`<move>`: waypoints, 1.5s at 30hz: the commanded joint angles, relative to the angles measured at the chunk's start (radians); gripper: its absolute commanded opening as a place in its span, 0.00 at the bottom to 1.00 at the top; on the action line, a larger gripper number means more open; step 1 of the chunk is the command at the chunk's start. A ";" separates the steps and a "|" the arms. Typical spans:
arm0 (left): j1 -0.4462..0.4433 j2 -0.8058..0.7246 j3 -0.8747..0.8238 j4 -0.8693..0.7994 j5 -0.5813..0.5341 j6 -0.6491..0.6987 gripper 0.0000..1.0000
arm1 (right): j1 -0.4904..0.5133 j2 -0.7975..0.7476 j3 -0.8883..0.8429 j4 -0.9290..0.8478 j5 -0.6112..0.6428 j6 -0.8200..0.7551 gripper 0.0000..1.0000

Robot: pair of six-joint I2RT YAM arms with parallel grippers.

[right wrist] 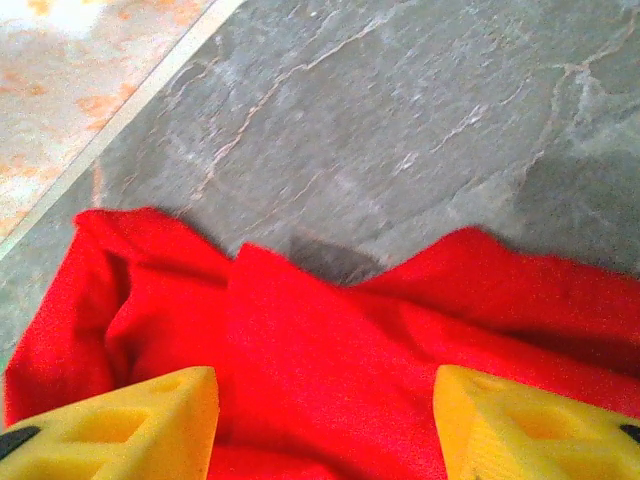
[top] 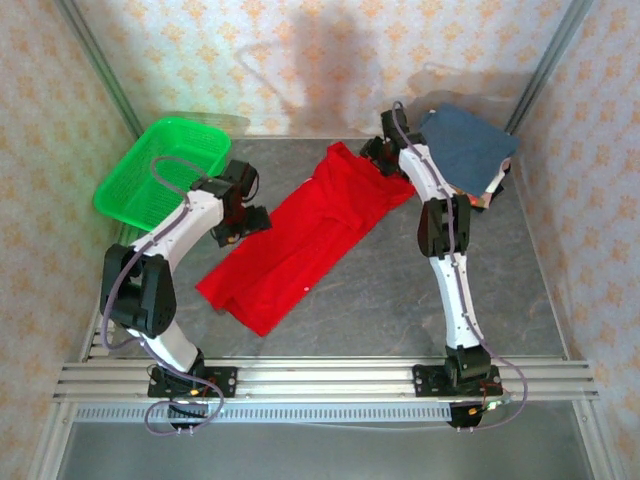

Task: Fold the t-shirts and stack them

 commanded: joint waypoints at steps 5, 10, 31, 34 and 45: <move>-0.012 0.142 0.192 0.029 0.053 0.170 0.84 | 0.024 -0.460 -0.393 -0.042 0.001 -0.094 0.63; -0.049 0.238 0.319 0.099 0.052 0.318 0.84 | 0.058 -0.678 -0.852 0.174 -0.005 0.010 0.66; 0.054 0.359 0.095 0.173 0.075 0.278 0.80 | 0.117 -0.360 -0.807 0.271 0.028 0.139 0.61; 0.053 0.330 0.017 0.175 0.076 0.240 0.79 | 0.116 -0.271 -0.657 0.211 0.056 0.128 0.61; -0.067 0.177 -0.249 0.200 0.186 0.098 0.78 | 0.070 0.095 0.060 0.058 -0.060 0.115 0.63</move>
